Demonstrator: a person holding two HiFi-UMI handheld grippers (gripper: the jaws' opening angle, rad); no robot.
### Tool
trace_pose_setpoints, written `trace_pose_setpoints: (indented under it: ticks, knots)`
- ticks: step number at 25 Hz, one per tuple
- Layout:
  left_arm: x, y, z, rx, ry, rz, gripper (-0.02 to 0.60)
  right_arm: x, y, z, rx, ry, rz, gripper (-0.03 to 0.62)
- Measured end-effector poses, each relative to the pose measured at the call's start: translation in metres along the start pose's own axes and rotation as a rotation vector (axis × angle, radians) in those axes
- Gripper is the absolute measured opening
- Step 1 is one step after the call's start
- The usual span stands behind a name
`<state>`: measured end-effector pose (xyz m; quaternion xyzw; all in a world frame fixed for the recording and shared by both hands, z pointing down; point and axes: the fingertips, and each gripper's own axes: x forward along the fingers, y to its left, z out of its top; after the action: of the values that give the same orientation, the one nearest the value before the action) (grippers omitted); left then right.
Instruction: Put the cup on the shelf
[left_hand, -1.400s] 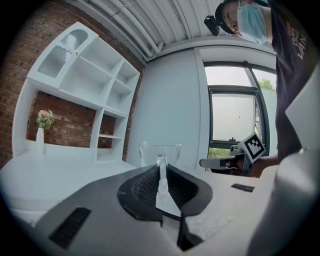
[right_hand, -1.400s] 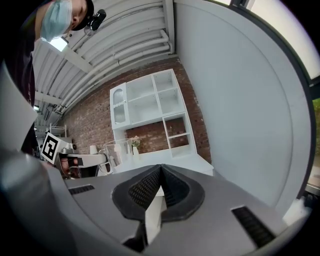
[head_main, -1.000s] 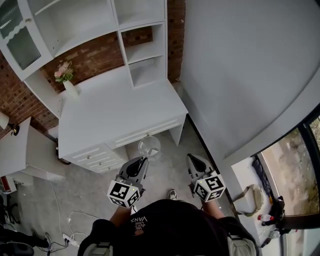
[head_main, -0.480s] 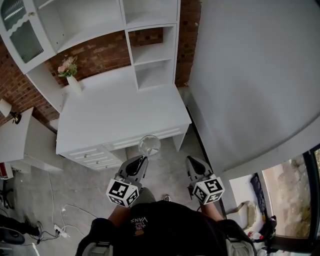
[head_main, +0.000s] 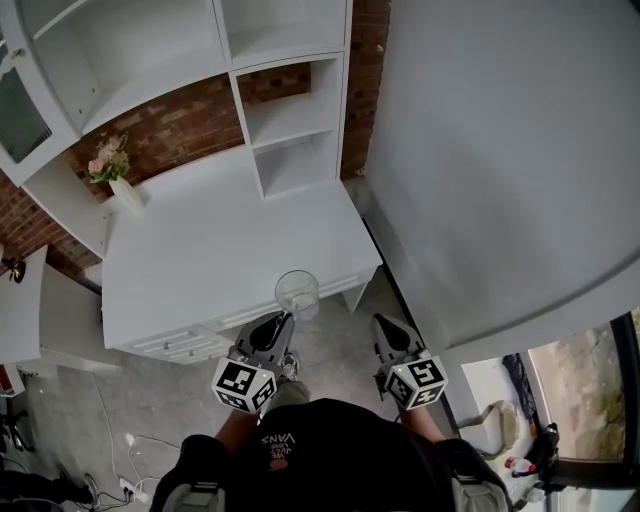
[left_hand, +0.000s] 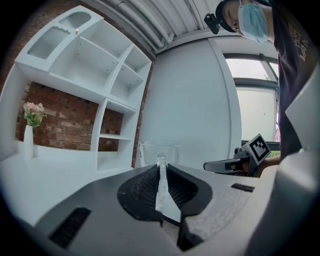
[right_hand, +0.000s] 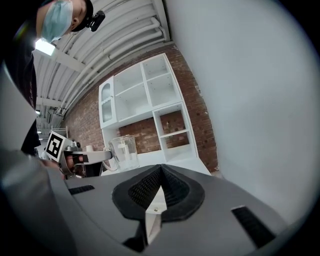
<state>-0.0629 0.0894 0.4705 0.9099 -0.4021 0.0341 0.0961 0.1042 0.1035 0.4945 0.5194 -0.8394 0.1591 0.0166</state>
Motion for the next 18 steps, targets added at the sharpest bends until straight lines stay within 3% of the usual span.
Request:
trace_pose_setpoints:
  ticks: [18]
  knots:
    - [0.084, 0.151, 0.042, 0.047, 0.036, -0.179, 0.032, 0.146, 0.000, 0.046, 0.020, -0.078, -0.177, -0.005]
